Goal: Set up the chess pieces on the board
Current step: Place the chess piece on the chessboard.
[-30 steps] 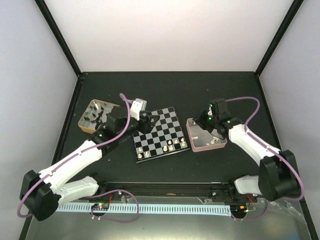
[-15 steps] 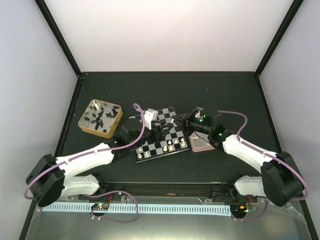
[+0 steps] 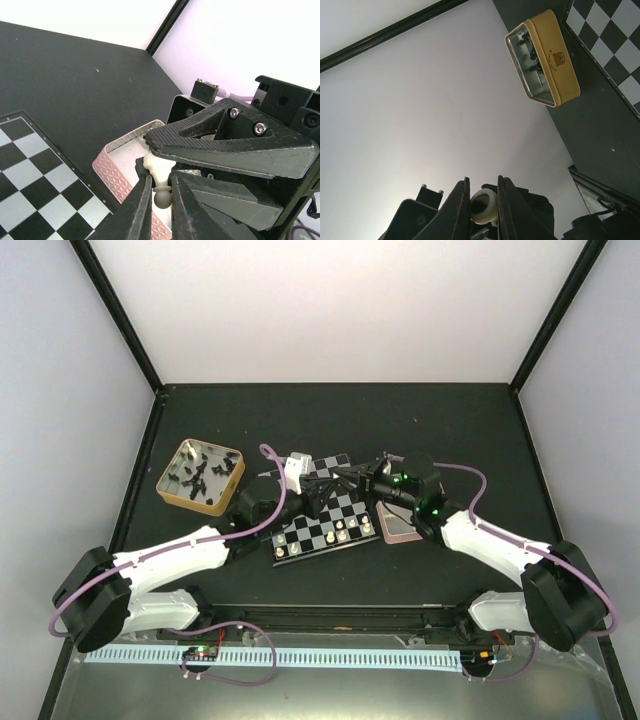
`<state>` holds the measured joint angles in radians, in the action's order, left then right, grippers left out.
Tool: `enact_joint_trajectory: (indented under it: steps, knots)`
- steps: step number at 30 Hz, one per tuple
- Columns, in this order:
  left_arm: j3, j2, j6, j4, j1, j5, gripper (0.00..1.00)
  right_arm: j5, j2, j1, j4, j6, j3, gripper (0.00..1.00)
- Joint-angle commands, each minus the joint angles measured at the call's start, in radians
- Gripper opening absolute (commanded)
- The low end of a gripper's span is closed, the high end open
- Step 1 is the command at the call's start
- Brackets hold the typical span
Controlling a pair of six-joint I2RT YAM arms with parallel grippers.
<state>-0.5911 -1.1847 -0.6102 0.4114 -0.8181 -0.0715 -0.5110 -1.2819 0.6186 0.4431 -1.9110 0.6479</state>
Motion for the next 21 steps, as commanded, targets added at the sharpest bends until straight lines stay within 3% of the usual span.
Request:
enact_joint_trajectory:
  steps: [1,5,7,10,13,17,21]
  knots:
    - [-0.022,0.002,0.021,0.036,-0.001,0.041,0.09,-0.032,0.006,0.025,0.042,0.001,-0.002,0.11]
    - [-0.030,0.010,0.064,0.015,0.000,0.037,0.02,-0.032,0.018,0.025,-0.019,0.086,0.011,0.17]
    - [-0.037,0.018,0.093,-0.011,0.000,0.033,0.02,-0.034,0.023,0.022,-0.067,0.177,0.031,0.26]
    - [-0.056,0.031,0.147,-0.078,0.000,0.012,0.02,-0.071,0.028,0.007,-0.180,0.387,0.081,0.43]
    - [-0.091,0.046,0.220,-0.151,0.001,-0.057,0.02,-0.105,0.051,-0.001,-0.318,0.641,0.133,0.50]
    - [-0.130,0.063,0.291,-0.238,0.001,-0.184,0.02,-0.154,0.070,-0.004,-0.484,0.889,0.196,0.49]
    - [-0.165,0.092,0.345,-0.324,0.005,-0.227,0.02,-0.170,0.111,-0.013,-0.559,0.983,0.196,0.39]
